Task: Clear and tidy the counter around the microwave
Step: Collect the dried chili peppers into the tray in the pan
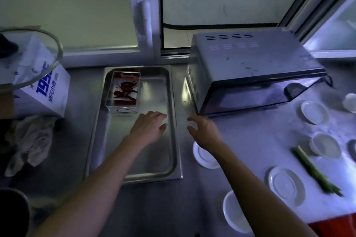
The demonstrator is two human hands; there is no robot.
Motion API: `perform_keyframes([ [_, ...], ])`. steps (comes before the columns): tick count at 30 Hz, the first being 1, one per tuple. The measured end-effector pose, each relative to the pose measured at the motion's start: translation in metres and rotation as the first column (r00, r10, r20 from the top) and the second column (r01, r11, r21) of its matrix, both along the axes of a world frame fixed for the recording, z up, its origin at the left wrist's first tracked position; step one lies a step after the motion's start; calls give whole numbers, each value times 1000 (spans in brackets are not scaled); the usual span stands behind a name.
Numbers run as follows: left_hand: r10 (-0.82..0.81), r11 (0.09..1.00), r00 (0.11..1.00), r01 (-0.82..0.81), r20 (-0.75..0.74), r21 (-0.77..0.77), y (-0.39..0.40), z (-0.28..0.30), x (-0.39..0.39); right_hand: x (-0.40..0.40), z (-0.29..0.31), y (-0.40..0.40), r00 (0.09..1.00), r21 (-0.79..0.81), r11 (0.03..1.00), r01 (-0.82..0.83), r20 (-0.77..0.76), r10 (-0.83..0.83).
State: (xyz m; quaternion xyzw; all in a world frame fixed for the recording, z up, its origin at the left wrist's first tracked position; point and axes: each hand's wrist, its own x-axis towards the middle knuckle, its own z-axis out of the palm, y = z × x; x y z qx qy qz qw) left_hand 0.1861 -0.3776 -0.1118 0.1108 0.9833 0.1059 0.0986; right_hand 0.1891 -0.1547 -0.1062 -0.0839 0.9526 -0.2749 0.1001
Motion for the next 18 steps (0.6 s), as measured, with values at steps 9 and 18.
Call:
perform_keyframes([
  [9, -170, 985, 985, 171, -38, 14, 133, 21, 76, 109, 19, 137, 985, -6, 985, 174, -9, -174],
  [18, -293, 955, 955, 295, -53, 38, 265, 47, 158, 228, 41, 268, 940, 19, 941, 338, -63, -336],
])
